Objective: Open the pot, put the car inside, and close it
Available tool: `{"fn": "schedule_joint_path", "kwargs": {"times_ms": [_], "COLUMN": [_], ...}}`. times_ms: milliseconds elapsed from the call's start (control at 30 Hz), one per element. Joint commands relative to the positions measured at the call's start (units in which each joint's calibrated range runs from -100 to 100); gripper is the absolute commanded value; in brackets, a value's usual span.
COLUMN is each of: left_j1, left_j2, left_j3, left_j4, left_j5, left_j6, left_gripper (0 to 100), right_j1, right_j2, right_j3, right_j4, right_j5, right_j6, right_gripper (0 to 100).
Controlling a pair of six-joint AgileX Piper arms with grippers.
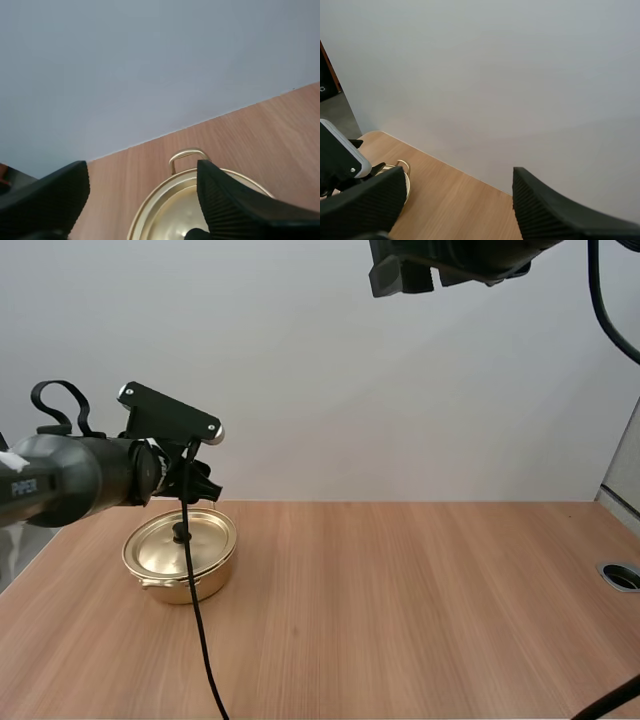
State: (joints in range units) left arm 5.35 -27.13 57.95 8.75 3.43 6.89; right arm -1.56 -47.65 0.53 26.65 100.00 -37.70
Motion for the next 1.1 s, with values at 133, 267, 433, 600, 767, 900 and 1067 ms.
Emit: {"fn": "schedule_joint_path", "kwargs": {"times_ms": [133, 267, 433, 600, 767, 900, 1067], "left_j1": [0.25, 0.43, 0.43, 0.43, 0.43, 0.43, 0.43], "left_j2": [-2.5, -6.6, -10.7, -13.3, -13.8, -13.9, -15.9], "left_j3": [-0.1, -0.1, -0.1, -0.1, -0.1, -0.1, -0.1], "left_j4": [-3.1, -3.6, -3.6, -3.6, -3.6, -3.8, -3.8], "left_j5": [0.3, -3.4, -4.5, -3.4, 5.5, 14.2, 22.8], "left_j6": [-1.6, -3.5, -2.9, -1.6, 4.4, 2.6, 1.8], "left_gripper": [100, 100, 100, 100, 85, 4, 3], "right_j1": [0.0, 0.0, 0.0, 0.0, 0.0, -0.1, -0.1], "right_j2": [0.0, 0.0, 0.0, 0.0, 0.0, 0.0, 0.0], "right_j3": [0.1, 0.1, 0.1, 0.1, 0.1, 0.1, 0.1], "right_j4": [0.0, -0.5, -2.6, -3.4, -3.8, -5.4, -6.3], "right_j5": [0.0, 0.0, 0.0, 0.0, 0.0, 0.0, 0.0], "right_j6": [0.0, 0.5, 1.3, 3.1, 3.4, 4.8, 6.8], "right_gripper": [100, 100, 100, 100, 100, 4, 0]}}
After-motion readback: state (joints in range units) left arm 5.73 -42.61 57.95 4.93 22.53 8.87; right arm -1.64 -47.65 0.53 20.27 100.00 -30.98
